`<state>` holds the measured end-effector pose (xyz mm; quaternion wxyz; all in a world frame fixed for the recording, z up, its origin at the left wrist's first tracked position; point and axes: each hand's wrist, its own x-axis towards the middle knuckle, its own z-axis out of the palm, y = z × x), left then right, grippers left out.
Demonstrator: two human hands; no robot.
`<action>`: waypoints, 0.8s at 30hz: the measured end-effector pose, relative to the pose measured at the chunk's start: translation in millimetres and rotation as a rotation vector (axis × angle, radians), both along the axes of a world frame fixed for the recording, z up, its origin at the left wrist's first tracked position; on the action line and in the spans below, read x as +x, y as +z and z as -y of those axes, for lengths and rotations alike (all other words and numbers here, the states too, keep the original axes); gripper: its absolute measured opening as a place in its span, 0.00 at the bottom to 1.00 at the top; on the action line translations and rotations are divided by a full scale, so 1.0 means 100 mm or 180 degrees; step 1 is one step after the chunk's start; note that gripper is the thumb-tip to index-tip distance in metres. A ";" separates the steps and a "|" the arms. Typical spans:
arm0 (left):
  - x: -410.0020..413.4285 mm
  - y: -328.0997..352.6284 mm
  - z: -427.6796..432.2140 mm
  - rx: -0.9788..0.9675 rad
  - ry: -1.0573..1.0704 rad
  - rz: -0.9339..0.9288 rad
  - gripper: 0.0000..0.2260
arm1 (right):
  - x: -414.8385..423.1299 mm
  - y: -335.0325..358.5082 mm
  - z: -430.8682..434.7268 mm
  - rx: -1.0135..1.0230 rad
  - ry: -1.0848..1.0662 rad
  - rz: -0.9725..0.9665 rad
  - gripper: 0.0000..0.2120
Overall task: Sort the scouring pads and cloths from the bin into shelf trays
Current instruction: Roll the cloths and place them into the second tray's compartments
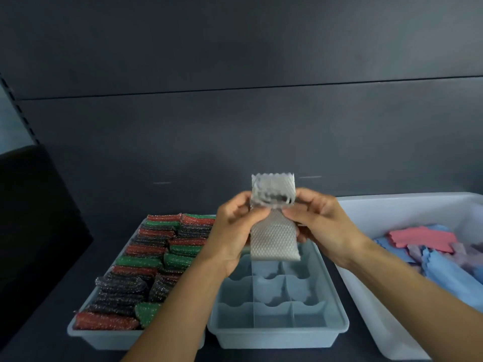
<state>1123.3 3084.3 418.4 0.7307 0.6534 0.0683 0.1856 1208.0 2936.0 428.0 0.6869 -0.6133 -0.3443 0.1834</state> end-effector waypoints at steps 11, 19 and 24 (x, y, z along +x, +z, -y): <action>-0.01 -0.04 -0.03 -0.0022 -0.0567 -0.0640 0.11 | 0.10 -0.09 0.00 -0.0061 -0.0358 0.0808 0.24; 0.05 -0.09 -0.02 0.1005 0.0084 0.0228 0.06 | 0.13 -0.15 0.01 -0.0333 0.0266 -0.0345 0.12; 0.11 -0.12 -0.05 -0.0058 -0.0415 0.0375 0.08 | 0.23 -0.15 0.01 0.0354 0.0620 -0.1189 0.11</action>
